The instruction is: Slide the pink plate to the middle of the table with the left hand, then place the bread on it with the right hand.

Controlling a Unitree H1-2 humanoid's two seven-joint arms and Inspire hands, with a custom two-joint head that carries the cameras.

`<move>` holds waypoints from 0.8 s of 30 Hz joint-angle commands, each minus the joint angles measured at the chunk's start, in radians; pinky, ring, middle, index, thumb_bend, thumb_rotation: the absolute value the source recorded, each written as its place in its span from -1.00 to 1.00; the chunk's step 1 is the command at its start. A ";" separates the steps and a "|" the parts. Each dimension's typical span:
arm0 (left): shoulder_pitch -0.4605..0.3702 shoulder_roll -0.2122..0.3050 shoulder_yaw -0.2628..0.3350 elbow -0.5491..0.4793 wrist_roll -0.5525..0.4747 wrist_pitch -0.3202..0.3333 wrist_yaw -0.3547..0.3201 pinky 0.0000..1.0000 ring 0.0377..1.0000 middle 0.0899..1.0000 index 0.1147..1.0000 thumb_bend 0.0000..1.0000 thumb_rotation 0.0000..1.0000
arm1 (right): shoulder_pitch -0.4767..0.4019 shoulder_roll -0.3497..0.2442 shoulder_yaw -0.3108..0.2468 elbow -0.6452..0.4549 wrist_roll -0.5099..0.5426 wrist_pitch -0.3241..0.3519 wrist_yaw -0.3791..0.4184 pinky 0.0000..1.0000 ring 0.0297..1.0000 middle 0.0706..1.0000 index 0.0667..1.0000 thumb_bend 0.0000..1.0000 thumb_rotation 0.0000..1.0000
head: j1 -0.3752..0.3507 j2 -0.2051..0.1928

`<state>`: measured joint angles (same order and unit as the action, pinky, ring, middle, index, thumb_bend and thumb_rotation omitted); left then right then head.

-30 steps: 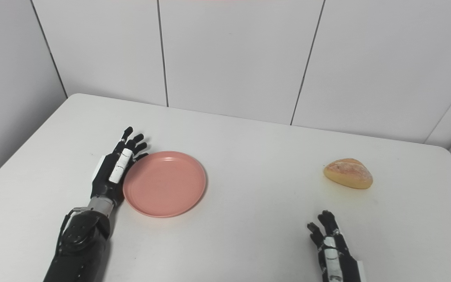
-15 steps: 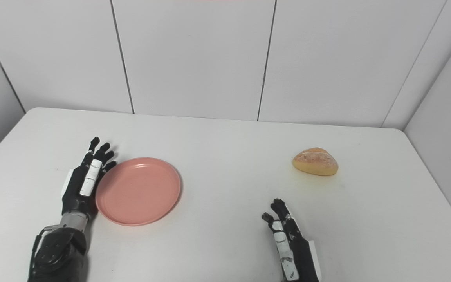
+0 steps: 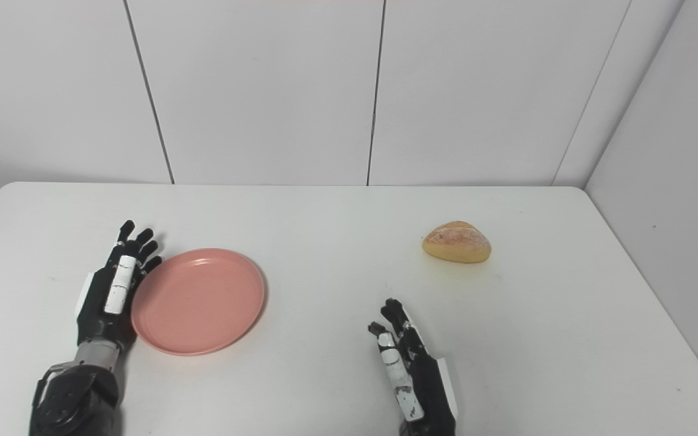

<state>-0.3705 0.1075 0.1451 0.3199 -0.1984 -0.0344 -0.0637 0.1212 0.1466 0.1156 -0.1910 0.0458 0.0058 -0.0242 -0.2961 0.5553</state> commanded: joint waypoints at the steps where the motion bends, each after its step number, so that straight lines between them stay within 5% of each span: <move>1: 0.009 -0.030 -0.015 0.005 -0.017 0.031 -0.011 0.69 0.81 0.80 0.88 1.00 0.48 | -0.008 0.015 0.017 -0.002 -0.006 -0.007 0.007 0.90 0.67 0.82 0.78 0.60 0.59 | 0.001 0.002; 24: 0.009 -0.062 -0.030 -0.049 -0.038 0.069 -0.044 0.62 0.79 0.82 0.87 1.00 0.47 | -0.036 0.045 0.041 0.042 -0.026 -0.027 -0.020 0.80 0.67 0.83 0.78 0.48 0.57 | -0.093 0.004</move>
<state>-0.3668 0.0563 0.1258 0.2839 -0.2206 0.0065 -0.0976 0.0909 0.1676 0.1393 -0.1523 0.0129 -0.0055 -0.0582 -0.3988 0.5553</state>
